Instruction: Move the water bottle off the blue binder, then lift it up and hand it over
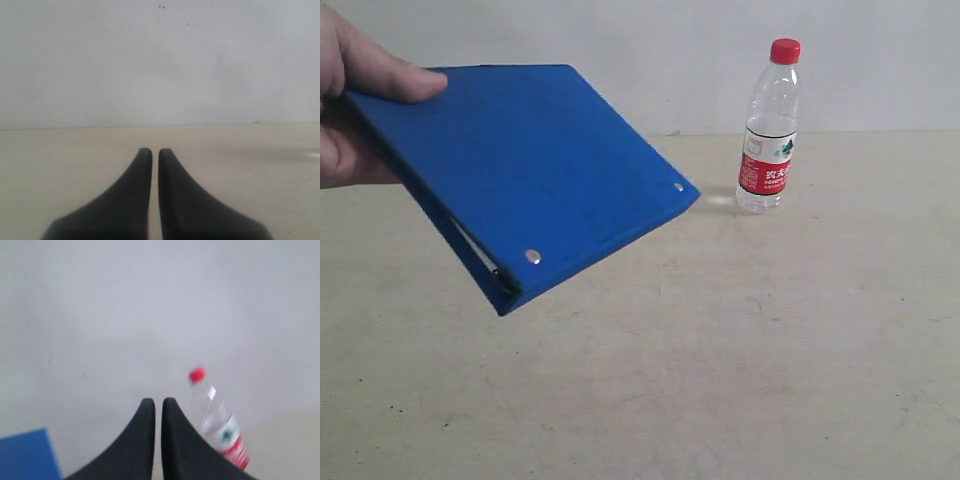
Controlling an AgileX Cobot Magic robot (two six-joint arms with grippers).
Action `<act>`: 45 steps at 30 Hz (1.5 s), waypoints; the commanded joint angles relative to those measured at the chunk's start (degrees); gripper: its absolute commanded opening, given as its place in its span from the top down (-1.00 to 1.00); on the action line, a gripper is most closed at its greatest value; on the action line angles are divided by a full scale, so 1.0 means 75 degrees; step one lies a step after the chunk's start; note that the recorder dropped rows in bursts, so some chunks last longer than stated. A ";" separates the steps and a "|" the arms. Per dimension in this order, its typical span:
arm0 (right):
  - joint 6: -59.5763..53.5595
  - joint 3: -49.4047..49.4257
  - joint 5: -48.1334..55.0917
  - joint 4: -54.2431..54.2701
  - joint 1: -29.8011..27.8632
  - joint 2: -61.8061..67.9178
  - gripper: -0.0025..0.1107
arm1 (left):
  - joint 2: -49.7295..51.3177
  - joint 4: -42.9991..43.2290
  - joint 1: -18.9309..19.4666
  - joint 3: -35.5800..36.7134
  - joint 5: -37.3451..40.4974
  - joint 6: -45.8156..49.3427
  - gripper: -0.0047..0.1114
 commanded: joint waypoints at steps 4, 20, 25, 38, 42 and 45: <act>-0.1056 -0.0016 0.0234 -0.0188 -0.2355 -0.0644 0.94 | -0.0060 0.0021 0.0010 0.0028 -0.0027 -0.0072 0.84; -0.1132 -0.0016 0.4088 -0.0166 -0.1994 -0.0644 0.94 | -0.0060 0.0021 0.0010 0.0028 -0.0027 -0.0072 0.84; -0.1083 -0.0016 0.4029 -0.0468 -0.0963 -0.0644 0.94 | -0.0060 0.0021 0.0010 0.0028 -0.0027 -0.0072 0.84; -0.3739 -0.0016 0.5043 0.0368 -0.0686 -0.0644 0.94 | -0.0060 0.0021 0.0010 0.0028 -0.0027 -0.0072 0.84; -0.3739 -0.0016 0.5043 0.0385 -0.0686 -0.0644 0.94 | -0.0060 0.0021 0.0010 0.0028 -0.0027 -0.0072 0.84; -0.3739 -0.0016 0.5143 0.0363 -0.0864 -0.0644 0.94 | -0.0060 0.0021 0.0010 0.0028 -0.0027 -0.0072 0.84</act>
